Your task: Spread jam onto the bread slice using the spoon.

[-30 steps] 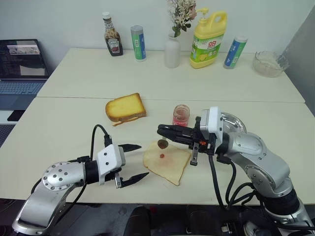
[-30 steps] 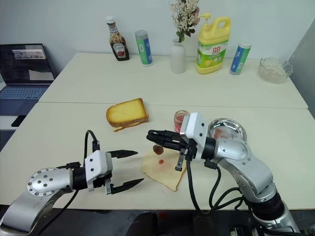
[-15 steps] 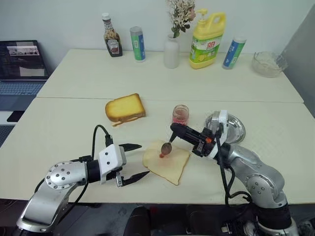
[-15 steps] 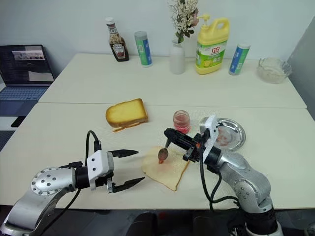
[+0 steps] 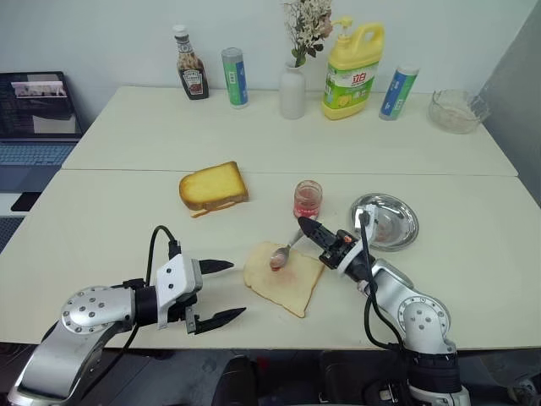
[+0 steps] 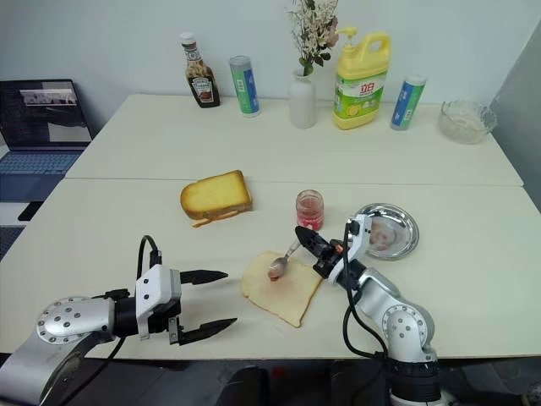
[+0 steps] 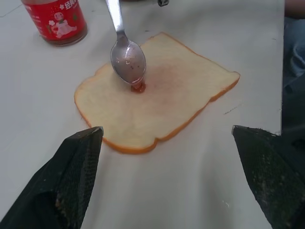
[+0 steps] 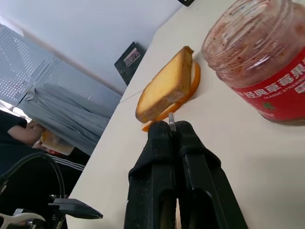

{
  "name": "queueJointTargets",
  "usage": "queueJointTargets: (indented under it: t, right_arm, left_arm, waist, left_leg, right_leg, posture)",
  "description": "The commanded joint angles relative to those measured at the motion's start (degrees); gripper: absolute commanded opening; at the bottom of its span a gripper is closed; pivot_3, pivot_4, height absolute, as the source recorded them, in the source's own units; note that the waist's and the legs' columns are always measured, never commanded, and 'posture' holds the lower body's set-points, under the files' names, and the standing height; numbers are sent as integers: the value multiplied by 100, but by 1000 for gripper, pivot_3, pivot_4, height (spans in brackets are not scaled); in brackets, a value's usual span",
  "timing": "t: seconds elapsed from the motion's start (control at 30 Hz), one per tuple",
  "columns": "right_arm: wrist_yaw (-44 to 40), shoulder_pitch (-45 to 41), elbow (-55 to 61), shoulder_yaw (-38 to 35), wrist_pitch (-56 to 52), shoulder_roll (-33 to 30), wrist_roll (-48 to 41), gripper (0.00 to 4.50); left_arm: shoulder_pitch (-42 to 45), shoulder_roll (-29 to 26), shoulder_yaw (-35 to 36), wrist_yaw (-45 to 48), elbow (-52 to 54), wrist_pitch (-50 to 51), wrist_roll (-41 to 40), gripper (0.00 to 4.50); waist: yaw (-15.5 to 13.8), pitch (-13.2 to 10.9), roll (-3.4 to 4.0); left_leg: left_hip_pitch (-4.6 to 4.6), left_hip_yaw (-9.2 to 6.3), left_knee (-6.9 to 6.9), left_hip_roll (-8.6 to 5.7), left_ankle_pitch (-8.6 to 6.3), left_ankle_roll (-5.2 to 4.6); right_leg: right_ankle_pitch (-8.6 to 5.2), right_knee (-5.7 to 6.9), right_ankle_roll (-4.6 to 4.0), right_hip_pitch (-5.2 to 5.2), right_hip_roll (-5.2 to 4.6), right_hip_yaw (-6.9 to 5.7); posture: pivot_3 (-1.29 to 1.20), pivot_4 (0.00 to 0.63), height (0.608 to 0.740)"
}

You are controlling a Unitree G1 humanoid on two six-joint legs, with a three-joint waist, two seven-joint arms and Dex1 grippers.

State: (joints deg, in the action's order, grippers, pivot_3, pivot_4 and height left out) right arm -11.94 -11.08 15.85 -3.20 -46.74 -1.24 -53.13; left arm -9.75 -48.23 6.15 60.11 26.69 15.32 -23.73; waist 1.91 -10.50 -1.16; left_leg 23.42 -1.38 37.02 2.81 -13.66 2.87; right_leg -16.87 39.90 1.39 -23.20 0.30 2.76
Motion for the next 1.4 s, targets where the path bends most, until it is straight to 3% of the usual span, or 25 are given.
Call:
queueJointTargets:
  t: [0.03,0.23,0.6,0.8,1.03,1.4]
  right_arm:
    - [-43,6,-36,-12,-339,-143,-190,17]
    - [-143,110,206,-123,-931,-538,-719,17]
    - [923,-524,-686,-571,-498,448,-719,17]
    - [582,-394,-332,-267,-1688,31,-1565,17]
    - [509,-226,-209,-518,-1804,-674,-1590,17]
    - [1278,-791,-940,-771,-841,152,-1150,17]
  left_arm:
    - [325,-337,202,306,-115,68,-139,4500]
    - [619,-518,357,473,-332,151,-271,4500]
    - [8,-437,643,557,-153,-321,-194,4500]
    - [49,-399,697,481,-22,-209,-351,4500]
    - [-26,-428,723,383,176,-31,-419,4500]
    - [56,-417,569,344,230,31,-337,4500]
  waist:
    - [-6,0,1]
    - [-1,0,1]
    - [47,0,1]
    - [35,0,2]
    - [34,0,1]
    - [51,-1,2]
  left_leg:
    - [0,-2,0,0,0,0]
    - [-2,1,-4,1,0,0]
    - [-5,0,-7,21,0,0]
    - [-3,3,-8,21,-1,0]
    - [-4,3,-6,32,-1,0]
    - [-19,5,-10,83,-1,0]
  right_leg:
    - [0,1,0,0,2,-2]
    - [-5,1,-8,0,3,0]
    - [-8,4,-15,-2,19,-2]
    - [-8,2,-16,-2,18,0]
    - [-11,2,-19,-2,31,-1]
    - [-17,4,-33,-4,80,1]
  posture:
    - [0,150,740]
    - [0,150,740]
    - [0,150,740]
    - [0,150,740]
    - [0,150,740]
    - [0,150,740]
